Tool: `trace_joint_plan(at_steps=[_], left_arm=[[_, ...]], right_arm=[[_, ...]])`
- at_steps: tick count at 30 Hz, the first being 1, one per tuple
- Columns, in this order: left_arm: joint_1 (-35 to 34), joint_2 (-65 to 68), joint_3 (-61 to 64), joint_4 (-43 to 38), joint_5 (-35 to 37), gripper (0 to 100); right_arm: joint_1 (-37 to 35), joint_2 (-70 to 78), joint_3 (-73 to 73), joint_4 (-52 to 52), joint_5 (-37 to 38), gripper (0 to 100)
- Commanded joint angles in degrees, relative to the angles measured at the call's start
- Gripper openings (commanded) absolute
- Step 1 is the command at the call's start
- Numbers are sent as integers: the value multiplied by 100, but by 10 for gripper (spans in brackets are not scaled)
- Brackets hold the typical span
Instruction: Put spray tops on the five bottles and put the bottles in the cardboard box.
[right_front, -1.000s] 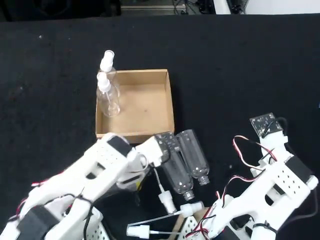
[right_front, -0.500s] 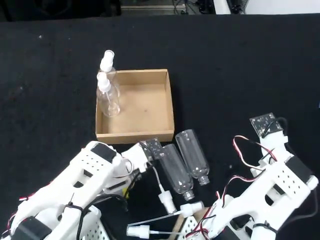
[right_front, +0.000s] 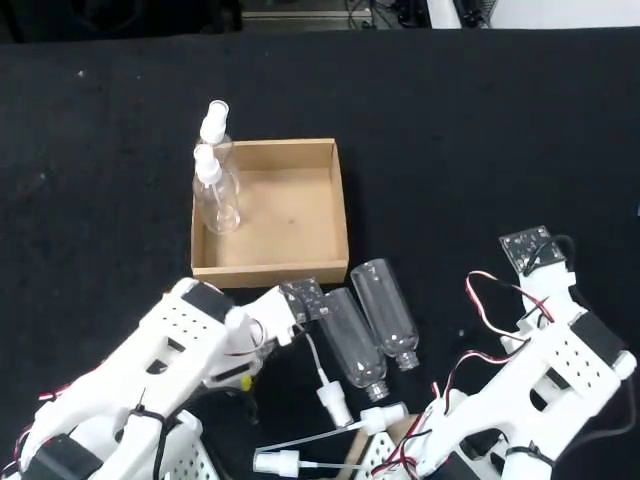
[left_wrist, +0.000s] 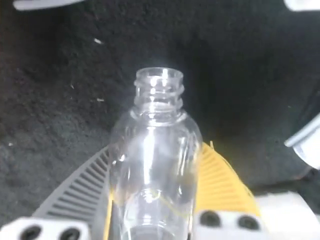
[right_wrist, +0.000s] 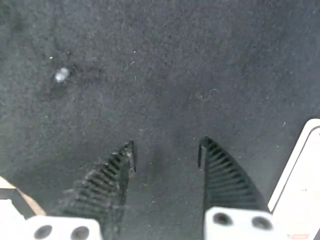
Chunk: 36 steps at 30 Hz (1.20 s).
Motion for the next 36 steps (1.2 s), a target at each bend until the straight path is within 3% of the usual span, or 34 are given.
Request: trace_joint_plan(at_steps=[1, 7, 11, 15, 22, 29, 36], left_arm=[[-259, -176, -875, 686, -35, 46], [-1332, -176, -1481, 1037, -70, 46], [-1851, -176, -1481, 1002, 18, 46], [-2246, -404, -1508, 958, 659, 46], [-2967, -1996, -681, 422, 1925, 46], [-4075, -3033, -163, 105, 2031, 46], [-5569, -2936, -31, -536, 2136, 46]], right_arm=[[97, -224, -462, 527, 35, 191], [0, -233, -1578, 1688, 35, 191], [-536, -233, -1771, 2180, 9, 191], [-1169, -233, -1771, 2549, -97, 189], [-1864, -242, -1771, 2549, -721, 190], [-2558, -259, -1982, 2725, -1099, 189], [-3560, -1411, -2360, 3429, -1275, 188]])
